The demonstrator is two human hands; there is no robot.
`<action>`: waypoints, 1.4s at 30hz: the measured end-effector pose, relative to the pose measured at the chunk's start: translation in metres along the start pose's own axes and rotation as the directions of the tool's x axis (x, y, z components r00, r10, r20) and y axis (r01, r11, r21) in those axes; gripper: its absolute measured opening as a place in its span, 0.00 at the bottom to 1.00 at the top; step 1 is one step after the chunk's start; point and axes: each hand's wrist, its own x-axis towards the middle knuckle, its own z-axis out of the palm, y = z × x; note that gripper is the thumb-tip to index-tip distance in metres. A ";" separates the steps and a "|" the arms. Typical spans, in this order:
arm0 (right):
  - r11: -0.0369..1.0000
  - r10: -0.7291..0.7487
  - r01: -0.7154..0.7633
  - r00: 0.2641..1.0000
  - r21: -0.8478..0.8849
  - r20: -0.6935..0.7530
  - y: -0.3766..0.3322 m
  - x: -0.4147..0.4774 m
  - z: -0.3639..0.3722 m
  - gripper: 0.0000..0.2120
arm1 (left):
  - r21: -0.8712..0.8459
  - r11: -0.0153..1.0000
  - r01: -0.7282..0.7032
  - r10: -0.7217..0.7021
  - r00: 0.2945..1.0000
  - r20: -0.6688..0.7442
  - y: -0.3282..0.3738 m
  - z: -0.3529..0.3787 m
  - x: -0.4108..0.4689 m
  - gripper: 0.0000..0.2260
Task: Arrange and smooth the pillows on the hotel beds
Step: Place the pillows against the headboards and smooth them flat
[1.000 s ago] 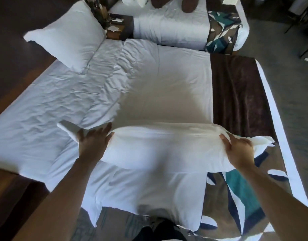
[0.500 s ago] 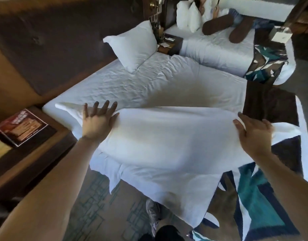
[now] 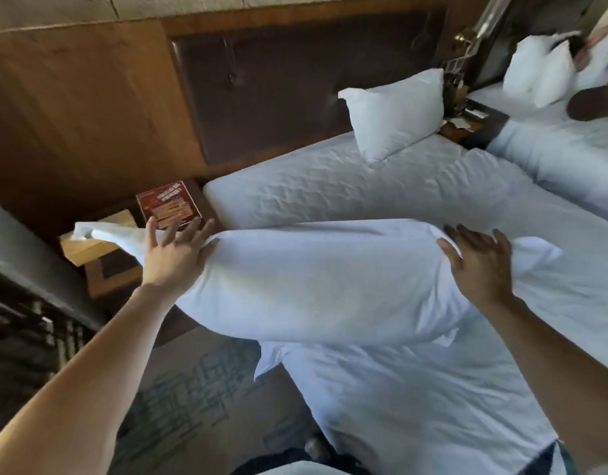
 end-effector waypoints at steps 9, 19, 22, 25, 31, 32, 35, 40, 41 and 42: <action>0.983 -0.127 0.132 0.991 0.129 -0.050 -0.019 0.106 0.078 0.19 | 0.071 0.991 0.111 -0.110 0.994 -0.012 -0.032 -0.007 0.023 0.27; 0.982 -0.175 0.173 0.984 0.074 0.032 -0.065 0.210 0.136 0.20 | 0.083 0.997 0.001 0.002 0.999 -0.040 -0.097 0.022 0.122 0.25; 0.982 -0.187 0.185 0.982 0.036 0.034 -0.073 0.230 0.153 0.22 | 0.073 0.997 -0.021 0.023 1.000 -0.021 -0.114 0.031 0.153 0.24; 0.989 -0.150 0.150 0.989 -0.002 0.014 -0.084 0.247 0.166 0.21 | 0.066 0.996 -0.052 0.053 0.999 -0.009 -0.131 0.037 0.185 0.25; 0.998 -0.060 0.061 0.998 -0.033 0.034 -0.089 0.282 0.180 0.22 | 0.050 0.996 -0.077 0.079 0.996 -0.042 -0.148 0.038 0.251 0.25; 0.998 -0.043 0.044 0.999 -0.035 0.034 -0.088 0.291 0.183 0.22 | 0.046 0.996 -0.079 0.082 0.995 -0.052 -0.148 0.036 0.262 0.25; 0.999 -0.014 0.015 1.000 -0.033 0.019 -0.082 0.323 0.198 0.24 | 0.050 0.995 -0.088 0.093 0.988 -0.120 -0.149 0.031 0.297 0.23; 0.999 -0.041 0.041 0.999 -0.017 0.018 -0.061 0.379 0.231 0.26 | 0.045 0.997 -0.069 0.076 0.981 -0.181 -0.142 0.026 0.344 0.22; 0.999 -0.049 0.049 0.999 -0.018 0.009 -0.056 0.389 0.238 0.25 | 0.040 0.997 -0.063 0.069 0.980 -0.188 -0.140 0.026 0.351 0.22; 0.998 -0.059 0.059 0.998 -0.021 0.008 -0.052 0.399 0.246 0.25 | 0.029 0.998 -0.052 0.057 0.982 -0.182 -0.137 0.026 0.359 0.22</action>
